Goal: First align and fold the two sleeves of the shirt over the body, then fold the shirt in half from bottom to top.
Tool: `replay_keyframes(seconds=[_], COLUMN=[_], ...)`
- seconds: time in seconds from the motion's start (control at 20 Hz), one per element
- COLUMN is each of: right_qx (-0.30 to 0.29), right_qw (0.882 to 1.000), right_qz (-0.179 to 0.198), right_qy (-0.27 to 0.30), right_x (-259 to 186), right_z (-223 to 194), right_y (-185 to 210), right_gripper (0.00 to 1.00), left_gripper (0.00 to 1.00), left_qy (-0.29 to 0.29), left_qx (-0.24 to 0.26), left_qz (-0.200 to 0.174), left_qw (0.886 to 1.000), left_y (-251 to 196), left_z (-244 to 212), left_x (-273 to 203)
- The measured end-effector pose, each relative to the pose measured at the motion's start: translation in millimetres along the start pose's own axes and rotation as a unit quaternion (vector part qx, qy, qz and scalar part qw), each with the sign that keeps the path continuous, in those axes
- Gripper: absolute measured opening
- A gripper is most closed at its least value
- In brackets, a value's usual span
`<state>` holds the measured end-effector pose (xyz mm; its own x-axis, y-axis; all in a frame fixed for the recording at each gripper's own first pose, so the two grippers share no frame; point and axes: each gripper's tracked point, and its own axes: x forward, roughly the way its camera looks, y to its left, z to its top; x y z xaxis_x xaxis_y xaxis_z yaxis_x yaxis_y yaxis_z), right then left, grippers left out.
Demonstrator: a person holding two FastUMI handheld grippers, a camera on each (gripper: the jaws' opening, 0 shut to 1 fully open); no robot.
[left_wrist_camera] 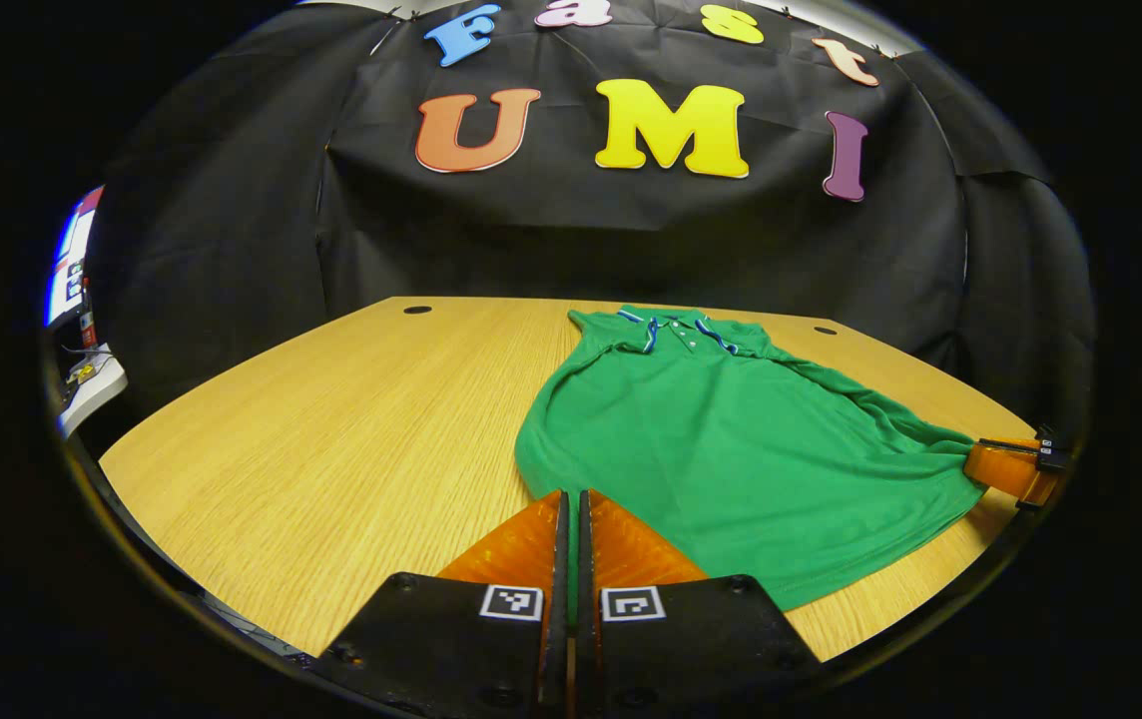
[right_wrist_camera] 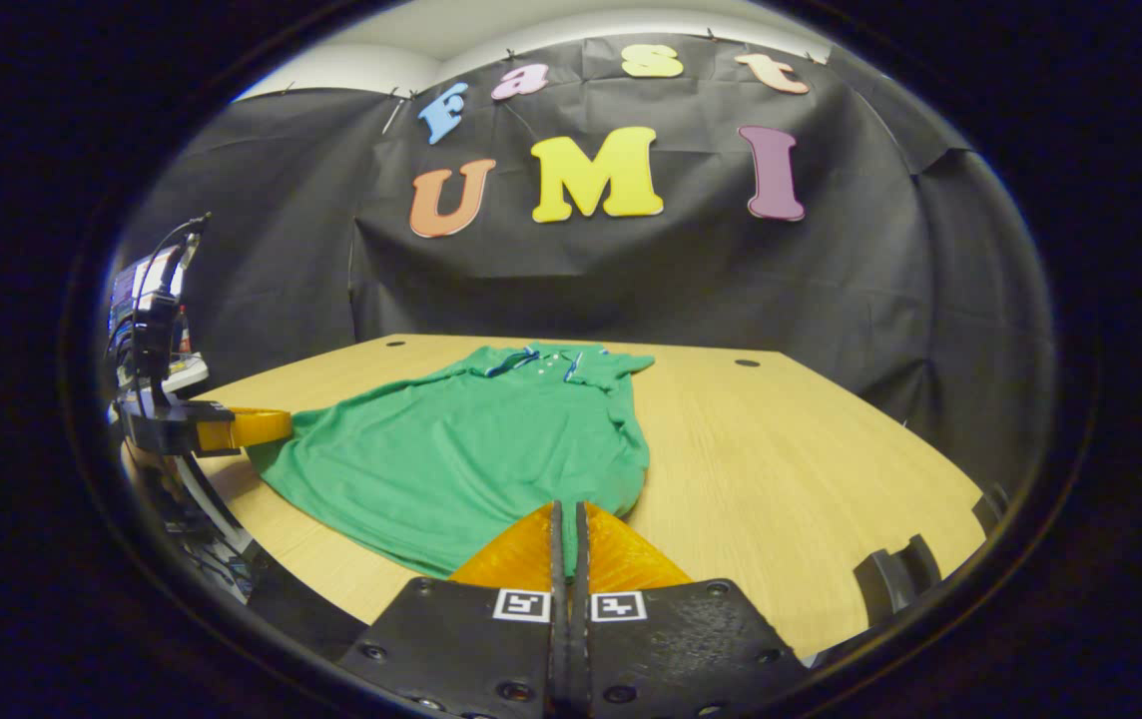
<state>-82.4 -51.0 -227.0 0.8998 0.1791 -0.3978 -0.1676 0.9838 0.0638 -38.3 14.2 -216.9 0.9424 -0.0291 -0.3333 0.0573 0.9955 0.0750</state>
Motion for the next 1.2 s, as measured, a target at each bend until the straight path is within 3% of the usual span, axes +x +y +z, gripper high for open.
replay_keyframes(seconds=[0.45,0.6,0.75,1.2], right_qx=[-0.018,-0.034,-0.029,-0.055], right_qw=[0.998,0.995,0.994,0.99], right_qz=[-0.013,-0.026,-0.016,-0.043], right_qy=[-0.064,-0.093,-0.1,-0.122], right_x=[26,41,67,175], right_z=[81,117,146,234], right_y=[-10,-13,-8,-29], right_gripper=[0.0,0.0,0.0,0.0], left_gripper=[0.08,0.08,0.09,0.09], left_qy=[-0.079,-0.089,-0.091,-0.091], left_qx=[0.03,0.013,-0.001,0.018], left_qz=[-0.014,-0.017,-0.012,-0.012], left_qw=[0.996,0.996,0.996,0.996], left_y=[-13,-10,-2,-2], left_z=[93,121,150,220], left_x=[12,29,54,170])
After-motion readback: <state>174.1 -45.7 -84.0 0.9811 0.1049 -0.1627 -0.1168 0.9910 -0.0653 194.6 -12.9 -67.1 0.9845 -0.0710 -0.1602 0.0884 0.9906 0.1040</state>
